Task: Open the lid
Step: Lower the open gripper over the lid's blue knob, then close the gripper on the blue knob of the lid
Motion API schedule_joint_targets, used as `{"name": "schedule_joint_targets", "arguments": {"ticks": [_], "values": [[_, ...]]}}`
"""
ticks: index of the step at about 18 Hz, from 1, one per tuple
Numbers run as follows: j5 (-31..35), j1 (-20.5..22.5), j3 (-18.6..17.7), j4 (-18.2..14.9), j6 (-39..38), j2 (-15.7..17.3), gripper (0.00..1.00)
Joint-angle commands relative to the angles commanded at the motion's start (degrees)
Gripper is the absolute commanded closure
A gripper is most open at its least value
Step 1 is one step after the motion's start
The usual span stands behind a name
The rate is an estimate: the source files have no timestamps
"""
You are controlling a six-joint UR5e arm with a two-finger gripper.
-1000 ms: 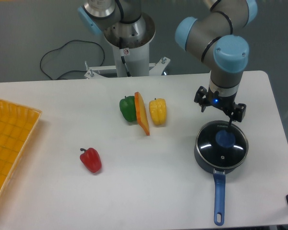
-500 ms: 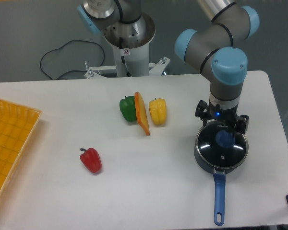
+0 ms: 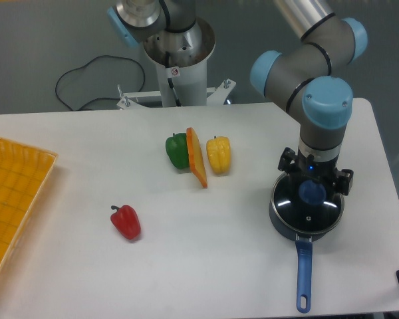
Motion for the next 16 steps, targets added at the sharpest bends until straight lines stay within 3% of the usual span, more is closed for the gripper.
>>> {"name": "schedule_joint_targets", "arguments": {"ticks": [16], "values": [[-0.18,0.62,-0.09,-0.09,-0.53,-1.58,0.0]]}}
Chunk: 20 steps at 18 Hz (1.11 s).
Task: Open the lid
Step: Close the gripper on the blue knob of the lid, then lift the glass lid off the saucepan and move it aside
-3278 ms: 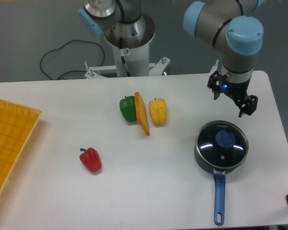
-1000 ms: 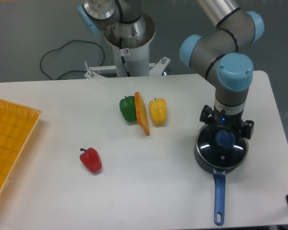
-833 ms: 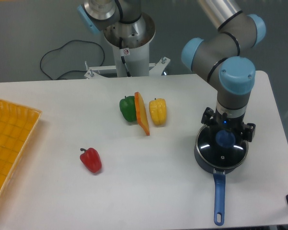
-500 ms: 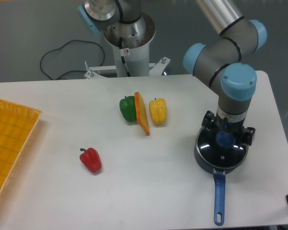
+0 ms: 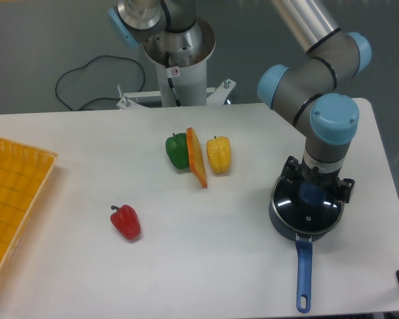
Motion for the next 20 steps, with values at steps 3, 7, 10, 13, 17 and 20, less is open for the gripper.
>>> {"name": "schedule_joint_targets", "arguments": {"ticks": [3,7,10,13,17,20], "values": [[0.0,0.0,-0.09,0.0,-0.09,0.0,0.0],[0.09,-0.09,-0.35,-0.09,-0.09,0.0,0.0],[0.35,-0.09,-0.53,-0.18,-0.09,-0.09,0.11],[0.09,-0.09,-0.44,-0.26,0.0,-0.09,0.2],[0.09,-0.09,-0.44,-0.44,-0.09,0.09,0.34],[0.09,0.0,-0.44,-0.44,0.0,0.17,0.37]]}}
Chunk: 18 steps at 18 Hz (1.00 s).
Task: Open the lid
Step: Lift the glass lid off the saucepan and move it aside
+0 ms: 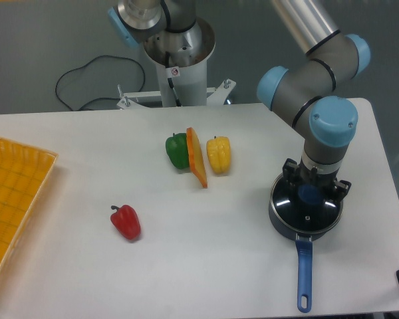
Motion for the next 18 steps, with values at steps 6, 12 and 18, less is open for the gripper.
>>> {"name": "schedule_joint_targets", "arguments": {"ticks": [6,12,18], "values": [[0.0,-0.09,1.49,-3.06,0.0,0.96,0.38],[-1.32,-0.7,2.11,-6.67,0.0,3.34,0.38],[-1.23,-2.63,2.11,-11.86,0.09,6.24,0.38]]}}
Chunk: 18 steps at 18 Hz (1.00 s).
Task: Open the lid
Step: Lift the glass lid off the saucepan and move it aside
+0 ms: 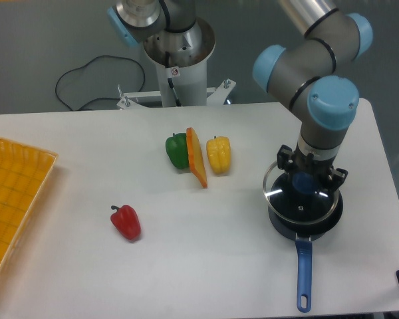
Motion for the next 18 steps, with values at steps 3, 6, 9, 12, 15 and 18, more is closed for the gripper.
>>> {"name": "schedule_joint_targets", "arguments": {"ticks": [3,6,9,12,15,18], "values": [[0.44,-1.14,-0.17,-2.46,0.0,0.97,0.38],[0.53,-2.2,-1.84,-3.26,0.0,2.55,0.38],[0.53,-2.82,-2.72,-3.87,-0.18,3.43,0.38],[0.53,-2.9,-3.16,-4.23,-0.18,3.87,0.38],[0.44,-2.9,-3.34,-4.14,-0.09,4.31,0.38],[0.18,-2.9,-3.6,-4.23,-0.26,4.57,0.37]]}}
